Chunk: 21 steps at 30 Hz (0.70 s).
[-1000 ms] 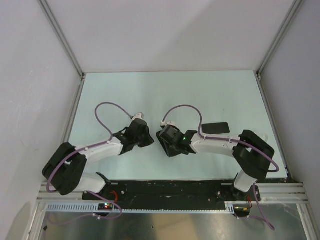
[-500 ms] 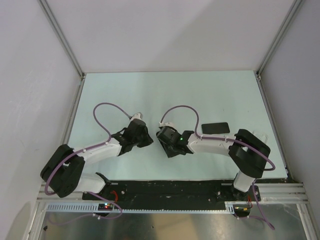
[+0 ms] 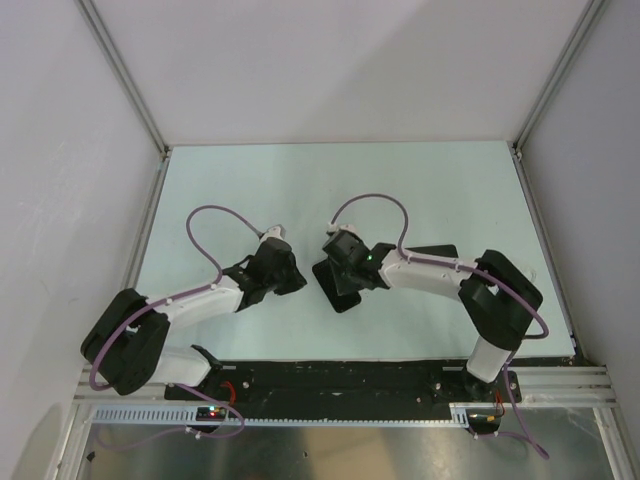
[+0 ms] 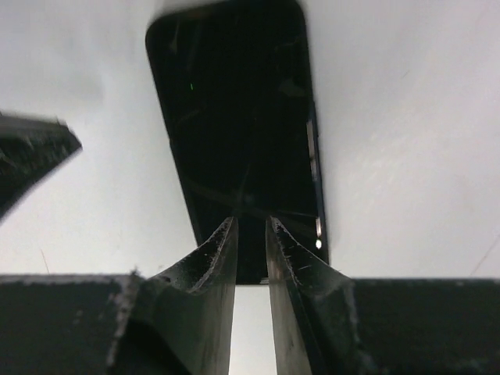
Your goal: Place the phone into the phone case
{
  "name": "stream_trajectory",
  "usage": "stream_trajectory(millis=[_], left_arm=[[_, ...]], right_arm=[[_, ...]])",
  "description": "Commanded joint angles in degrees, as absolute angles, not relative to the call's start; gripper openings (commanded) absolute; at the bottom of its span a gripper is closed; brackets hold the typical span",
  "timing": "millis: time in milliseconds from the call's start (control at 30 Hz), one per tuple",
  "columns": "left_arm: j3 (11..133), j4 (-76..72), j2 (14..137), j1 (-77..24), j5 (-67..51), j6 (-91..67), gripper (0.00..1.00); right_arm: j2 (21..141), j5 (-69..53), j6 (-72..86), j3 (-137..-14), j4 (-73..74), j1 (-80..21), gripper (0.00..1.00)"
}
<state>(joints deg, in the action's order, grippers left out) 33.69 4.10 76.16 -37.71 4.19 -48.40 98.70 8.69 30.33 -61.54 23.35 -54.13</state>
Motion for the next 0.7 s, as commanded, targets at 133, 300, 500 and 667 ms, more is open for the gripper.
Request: stream_trajectory(millis=[133, 300, 500, 667], left_arm=[[35.49, 4.0, 74.51, -37.3, 3.83, -47.25, 0.1], [35.97, 4.25, 74.68, -37.26, 3.5, -47.05, 0.1], [35.95, 4.23, 75.34, -37.26, 2.9, -47.28, 0.1], [35.97, 3.86, 75.74, -37.34, 2.92, -48.16, 0.11]], right_arm=[[100.95, 7.24, 26.45, -68.15, 19.68, -45.99, 0.23], [104.2, 5.56, 25.44, -69.84, 18.83, -44.25, 0.22], [106.47, 3.56, 24.59, -70.22, 19.02, -43.95, 0.23], [107.9, 3.5, 25.04, -70.22, 19.83, -44.46, 0.22]])
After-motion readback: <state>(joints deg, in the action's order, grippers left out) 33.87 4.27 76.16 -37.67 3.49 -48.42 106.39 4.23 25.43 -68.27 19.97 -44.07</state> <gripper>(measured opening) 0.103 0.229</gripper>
